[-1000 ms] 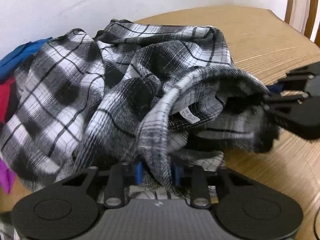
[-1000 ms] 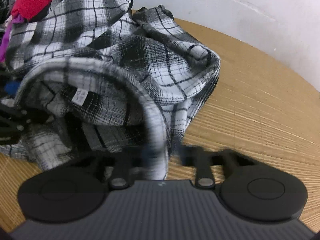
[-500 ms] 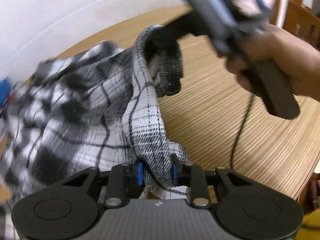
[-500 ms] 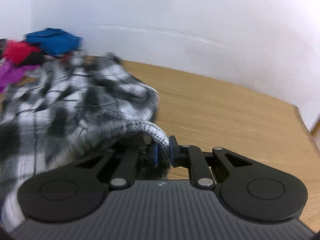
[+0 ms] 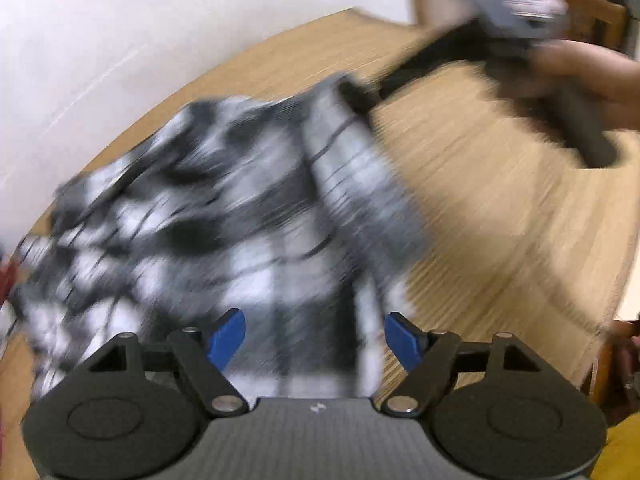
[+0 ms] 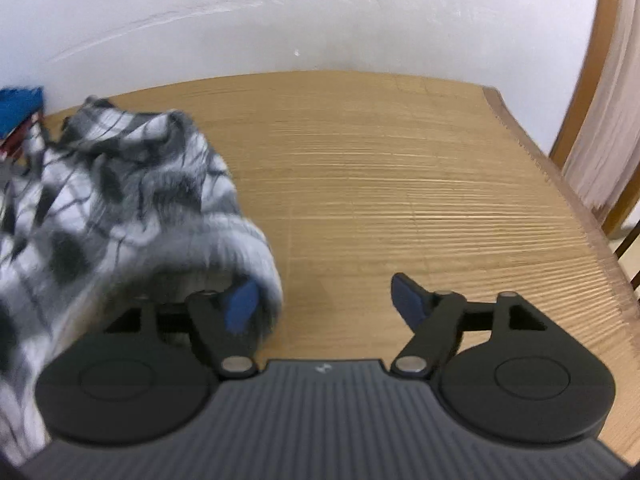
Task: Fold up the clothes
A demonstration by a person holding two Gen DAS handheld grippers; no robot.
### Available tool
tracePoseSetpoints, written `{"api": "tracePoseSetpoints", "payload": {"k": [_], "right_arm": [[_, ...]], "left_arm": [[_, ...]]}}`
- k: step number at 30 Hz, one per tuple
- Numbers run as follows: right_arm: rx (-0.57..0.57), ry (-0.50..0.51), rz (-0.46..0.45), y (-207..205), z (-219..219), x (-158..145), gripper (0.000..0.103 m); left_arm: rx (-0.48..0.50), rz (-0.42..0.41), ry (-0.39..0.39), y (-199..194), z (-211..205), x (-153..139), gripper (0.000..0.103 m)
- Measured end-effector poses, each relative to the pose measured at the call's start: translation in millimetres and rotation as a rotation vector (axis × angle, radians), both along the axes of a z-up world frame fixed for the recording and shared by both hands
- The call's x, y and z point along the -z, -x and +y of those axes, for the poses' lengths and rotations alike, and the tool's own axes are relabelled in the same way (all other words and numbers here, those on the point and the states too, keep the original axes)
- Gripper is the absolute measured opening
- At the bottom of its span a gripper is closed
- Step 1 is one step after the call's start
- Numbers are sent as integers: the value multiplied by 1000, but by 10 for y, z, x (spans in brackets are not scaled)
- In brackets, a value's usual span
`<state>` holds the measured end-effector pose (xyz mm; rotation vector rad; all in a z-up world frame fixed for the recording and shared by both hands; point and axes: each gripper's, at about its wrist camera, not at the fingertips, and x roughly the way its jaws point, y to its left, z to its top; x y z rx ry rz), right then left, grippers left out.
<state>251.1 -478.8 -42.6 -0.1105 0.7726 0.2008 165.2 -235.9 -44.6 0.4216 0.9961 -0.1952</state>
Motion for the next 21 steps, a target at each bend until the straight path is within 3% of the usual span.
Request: {"api": "tracePoseSetpoints", "payload": {"k": [6, 10, 15, 19, 21], "right_arm": [[-11, 46, -27, 634, 107, -144, 76], [-35, -5, -27, 1013, 354, -192, 76], [-72, -88, 0, 1337, 756, -207, 76], [-92, -13, -42, 1441, 1069, -164, 76], [-84, -26, -29, 1421, 1163, -154, 76]], "left_arm": [[-201, 10, -24, -24, 838, 7, 81], [-308, 37, -5, 65, 1114, 17, 81], [-368, 28, -9, 199, 1414, 24, 83], [-392, 14, -48, 267, 1600, 38, 84], [-401, 4, -76, 302, 1671, 51, 84]]}}
